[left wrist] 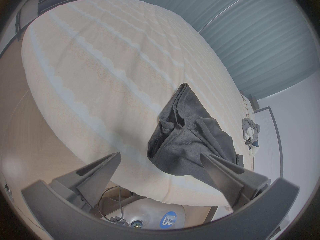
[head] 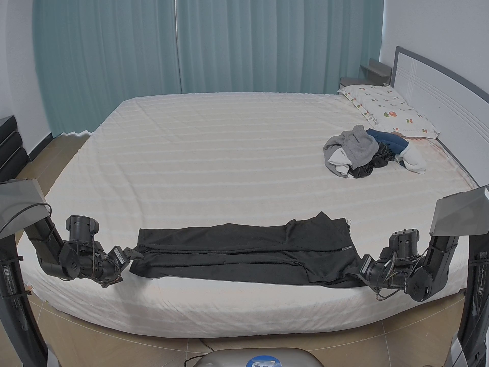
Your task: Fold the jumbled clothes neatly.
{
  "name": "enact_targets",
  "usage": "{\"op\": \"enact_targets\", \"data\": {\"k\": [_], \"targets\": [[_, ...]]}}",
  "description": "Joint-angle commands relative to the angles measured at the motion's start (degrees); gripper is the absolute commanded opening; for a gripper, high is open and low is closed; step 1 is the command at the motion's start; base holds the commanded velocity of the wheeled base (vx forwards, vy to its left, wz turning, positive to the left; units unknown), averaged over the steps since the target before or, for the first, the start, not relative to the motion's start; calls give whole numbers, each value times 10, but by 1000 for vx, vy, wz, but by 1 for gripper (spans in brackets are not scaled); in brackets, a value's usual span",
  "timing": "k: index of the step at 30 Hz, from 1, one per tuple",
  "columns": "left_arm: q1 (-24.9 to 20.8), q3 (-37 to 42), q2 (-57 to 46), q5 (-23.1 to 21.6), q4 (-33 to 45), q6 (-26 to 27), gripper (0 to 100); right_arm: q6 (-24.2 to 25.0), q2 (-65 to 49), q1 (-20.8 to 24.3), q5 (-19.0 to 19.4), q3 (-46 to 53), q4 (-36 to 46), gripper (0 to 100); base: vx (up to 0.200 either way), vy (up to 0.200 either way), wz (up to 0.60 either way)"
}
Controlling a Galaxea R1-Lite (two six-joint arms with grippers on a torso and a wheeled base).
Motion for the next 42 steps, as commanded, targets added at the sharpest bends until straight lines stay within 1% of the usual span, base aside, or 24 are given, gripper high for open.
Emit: {"op": "enact_targets", "data": {"k": [1,5,8,13,15,28,29,33,36,39,40,42], "targets": [[1,0,0,0,0,0,100,0,-6,-2,0,4,3,0,0,0,0],[0,0,0,0,0,0,100,-3,-29,-5,-1,18,7,0,0,0,0],[0,0,0,0,0,0,100,-8,-52,-16,-1,28,12,0,0,0,0],[0,0,0,0,0,0,100,-52,-48,-42,-1,28,36,0,0,0,0],[0,-1,0,0,0,0,100,-60,-44,-47,-1,25,46,0,0,0,0],[0,-1,0,0,0,0,100,-64,-37,-39,1,28,48,0,0,0,0],[0,-1,0,0,0,0,100,-64,-38,-37,1,28,51,100,0,0,0],[0,-2,0,0,0,-2,100,-65,-47,-37,-3,28,53,100,0,0,0],[0,-11,0,0,6,-6,100,-65,-72,-44,-25,19,66,100,0,0,0],[0,-12,0,1,5,-6,100,-60,-81,-54,-30,3,73,100,0,0,0],[-4,-8,-3,4,4,-6,100,-56,-86,-72,-32,-12,80,100,0,0,0],[-10,-7,-7,11,4,-6,100,-56,-87,-80,-32,-18,86,100,0,0,0]]}}
